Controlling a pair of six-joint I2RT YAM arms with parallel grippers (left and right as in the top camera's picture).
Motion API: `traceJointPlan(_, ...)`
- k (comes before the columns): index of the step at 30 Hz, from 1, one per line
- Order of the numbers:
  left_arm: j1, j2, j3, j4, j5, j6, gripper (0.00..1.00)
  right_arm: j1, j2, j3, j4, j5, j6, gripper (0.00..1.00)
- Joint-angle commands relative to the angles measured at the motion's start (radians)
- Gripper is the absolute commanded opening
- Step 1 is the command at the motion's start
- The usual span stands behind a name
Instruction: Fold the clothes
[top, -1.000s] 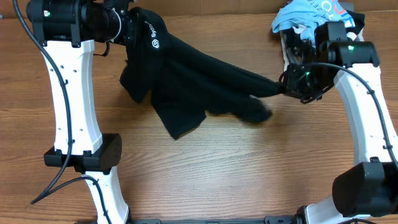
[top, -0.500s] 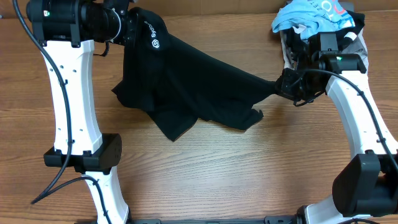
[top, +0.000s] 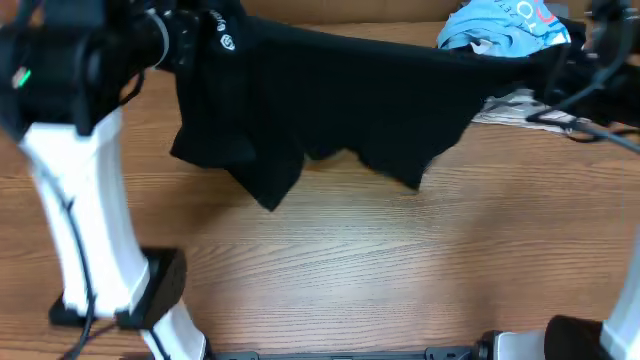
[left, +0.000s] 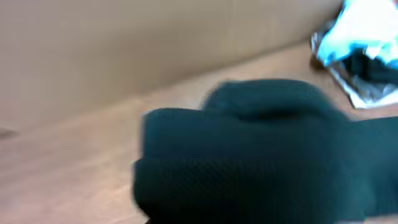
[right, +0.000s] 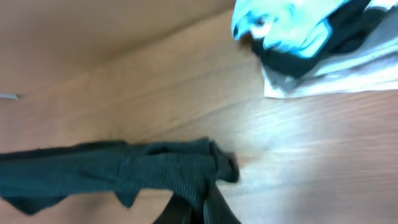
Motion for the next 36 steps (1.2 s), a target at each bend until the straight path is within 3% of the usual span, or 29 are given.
traceJointPlan(1, 0.012, -0.171, 0.041, 0.011, -0.164, 0.018, 0.11, -0.074, -0.008, 0.182, -0.1, 0.065, -0.016, 0.04)
traceJointPlan(5, 0.012, -0.269, 0.041, 0.007, -0.21, 0.017, 0.13, -0.109, -0.029, 0.328, -0.18, 0.063, -0.016, 0.04)
traceJointPlan(11, 0.012, -0.4, 0.041, -0.008, -0.306, 0.002, 0.14, -0.111, -0.171, 0.37, -0.179, 0.062, -0.007, 0.04)
traceJointPlan(19, 0.012, -0.469, 0.039, -0.075, -0.291, -0.041, 0.04, -0.111, -0.352, 0.359, -0.179, 0.077, -0.004, 0.04)
traceJointPlan(25, 0.012, -0.419, -0.045, -0.082, -0.083, -0.018, 0.05, -0.111, -0.363, 0.267, -0.179, 0.076, -0.009, 0.04)
traceJointPlan(31, 0.011, -0.284, -0.183, -0.081, 0.281, 0.129, 0.27, -0.111, -0.34, 0.156, -0.179, 0.077, -0.016, 0.04)
traceJointPlan(36, -0.011, -0.119, -0.262, -0.074, 0.565, 0.286, 0.35, -0.111, -0.311, 0.137, -0.179, 0.084, -0.016, 0.04)
